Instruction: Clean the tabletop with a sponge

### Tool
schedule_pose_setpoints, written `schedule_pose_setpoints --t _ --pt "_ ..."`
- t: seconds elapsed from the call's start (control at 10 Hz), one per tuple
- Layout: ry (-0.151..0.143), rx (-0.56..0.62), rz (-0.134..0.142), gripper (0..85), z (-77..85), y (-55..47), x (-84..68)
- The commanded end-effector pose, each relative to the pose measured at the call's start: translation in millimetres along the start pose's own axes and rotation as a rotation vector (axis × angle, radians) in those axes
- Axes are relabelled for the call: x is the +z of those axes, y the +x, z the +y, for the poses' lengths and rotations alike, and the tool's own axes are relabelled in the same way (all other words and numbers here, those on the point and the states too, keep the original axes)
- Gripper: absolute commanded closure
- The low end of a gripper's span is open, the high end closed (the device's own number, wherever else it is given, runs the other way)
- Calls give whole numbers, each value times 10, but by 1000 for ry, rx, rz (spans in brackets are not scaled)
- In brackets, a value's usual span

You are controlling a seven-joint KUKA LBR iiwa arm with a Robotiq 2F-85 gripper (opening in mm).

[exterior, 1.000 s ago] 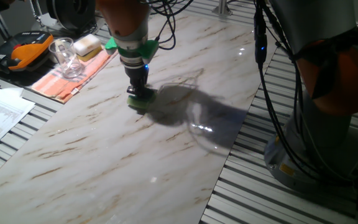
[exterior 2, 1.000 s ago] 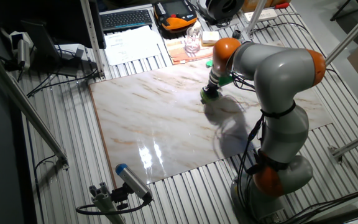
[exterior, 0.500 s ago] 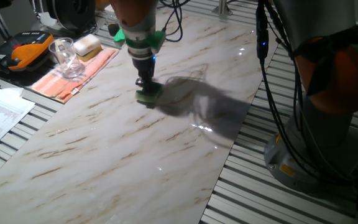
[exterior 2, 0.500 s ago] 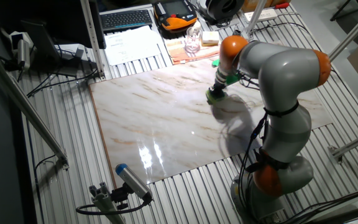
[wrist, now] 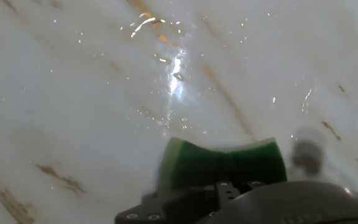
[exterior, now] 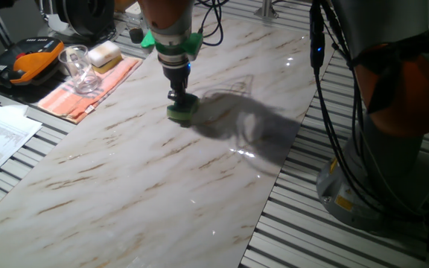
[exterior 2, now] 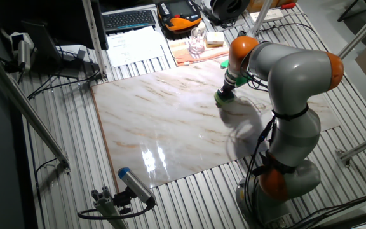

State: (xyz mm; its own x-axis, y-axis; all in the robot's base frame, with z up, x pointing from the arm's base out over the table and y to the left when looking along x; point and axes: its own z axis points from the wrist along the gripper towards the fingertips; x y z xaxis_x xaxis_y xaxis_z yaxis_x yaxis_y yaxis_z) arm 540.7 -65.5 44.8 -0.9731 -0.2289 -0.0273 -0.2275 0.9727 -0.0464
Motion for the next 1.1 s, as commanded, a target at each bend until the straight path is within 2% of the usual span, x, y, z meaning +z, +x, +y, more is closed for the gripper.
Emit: schedule_pose_setpoints --t 0.0,0.2,0.4,0.6,0.8,0.9,1.0 --pt "11 -3 5 850 -17 24 27" --pt "17 1 17 850 -78 78 94" --pt "21 -1 17 850 -150 146 95" --pt "25 5 28 850 -187 191 86" --pt "26 37 52 850 -194 204 64" --pt "35 51 71 850 -203 215 51" --pt "30 71 101 850 -202 221 40"
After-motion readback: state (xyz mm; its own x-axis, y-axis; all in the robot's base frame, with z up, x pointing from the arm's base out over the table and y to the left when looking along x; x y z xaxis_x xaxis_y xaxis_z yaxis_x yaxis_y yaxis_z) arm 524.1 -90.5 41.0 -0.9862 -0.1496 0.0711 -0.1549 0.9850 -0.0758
